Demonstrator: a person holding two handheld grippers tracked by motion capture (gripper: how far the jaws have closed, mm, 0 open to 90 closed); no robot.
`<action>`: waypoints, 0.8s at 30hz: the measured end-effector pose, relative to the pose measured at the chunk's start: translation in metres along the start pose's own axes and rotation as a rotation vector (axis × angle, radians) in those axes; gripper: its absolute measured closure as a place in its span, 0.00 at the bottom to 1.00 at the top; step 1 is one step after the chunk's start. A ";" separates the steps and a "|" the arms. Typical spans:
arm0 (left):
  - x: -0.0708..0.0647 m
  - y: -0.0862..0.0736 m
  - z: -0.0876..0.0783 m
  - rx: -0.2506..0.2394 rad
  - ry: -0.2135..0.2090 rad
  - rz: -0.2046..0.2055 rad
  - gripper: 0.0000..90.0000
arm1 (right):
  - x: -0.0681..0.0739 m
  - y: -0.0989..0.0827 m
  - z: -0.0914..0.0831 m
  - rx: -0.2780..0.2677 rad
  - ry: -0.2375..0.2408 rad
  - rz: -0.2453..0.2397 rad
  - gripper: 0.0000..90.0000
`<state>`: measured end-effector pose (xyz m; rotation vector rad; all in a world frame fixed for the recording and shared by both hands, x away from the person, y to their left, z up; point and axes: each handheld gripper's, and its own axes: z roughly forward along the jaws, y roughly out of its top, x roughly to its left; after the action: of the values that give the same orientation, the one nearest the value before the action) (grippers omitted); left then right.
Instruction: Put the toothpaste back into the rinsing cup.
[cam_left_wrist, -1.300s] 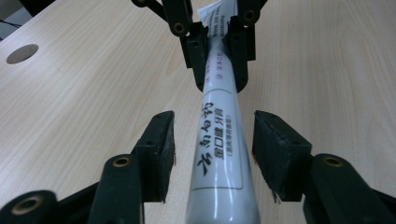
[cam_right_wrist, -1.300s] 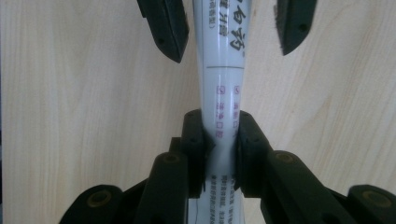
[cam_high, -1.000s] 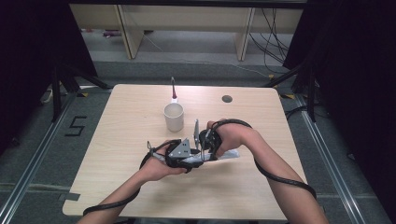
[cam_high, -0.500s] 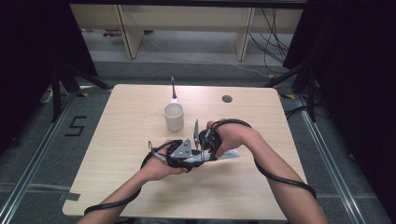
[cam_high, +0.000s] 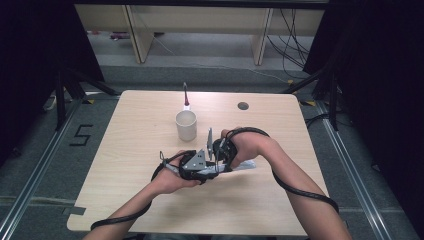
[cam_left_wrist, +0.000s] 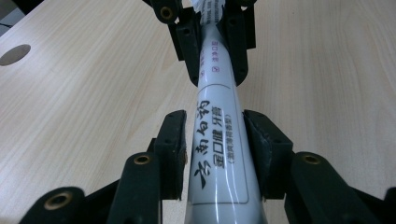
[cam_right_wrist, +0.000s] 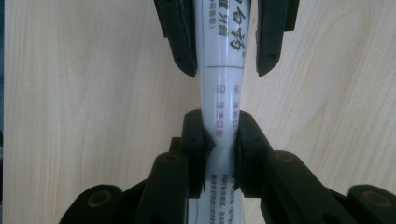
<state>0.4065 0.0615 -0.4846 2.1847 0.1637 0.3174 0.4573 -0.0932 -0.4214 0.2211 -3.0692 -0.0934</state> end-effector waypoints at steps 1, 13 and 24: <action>0.000 0.000 0.000 0.001 0.000 -0.001 0.67 | 0.000 0.000 0.000 0.001 0.002 -0.006 0.85; 0.001 -0.001 0.003 0.031 -0.017 0.022 0.71 | 0.000 0.004 -0.003 -0.006 0.003 -0.014 0.85; -0.003 -0.002 0.002 0.008 -0.003 -0.006 0.75 | 0.002 0.005 -0.004 0.011 -0.008 -0.026 0.85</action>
<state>0.4043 0.0601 -0.4878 2.1919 0.1696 0.3101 0.4551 -0.0887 -0.4168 0.2614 -3.0761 -0.0790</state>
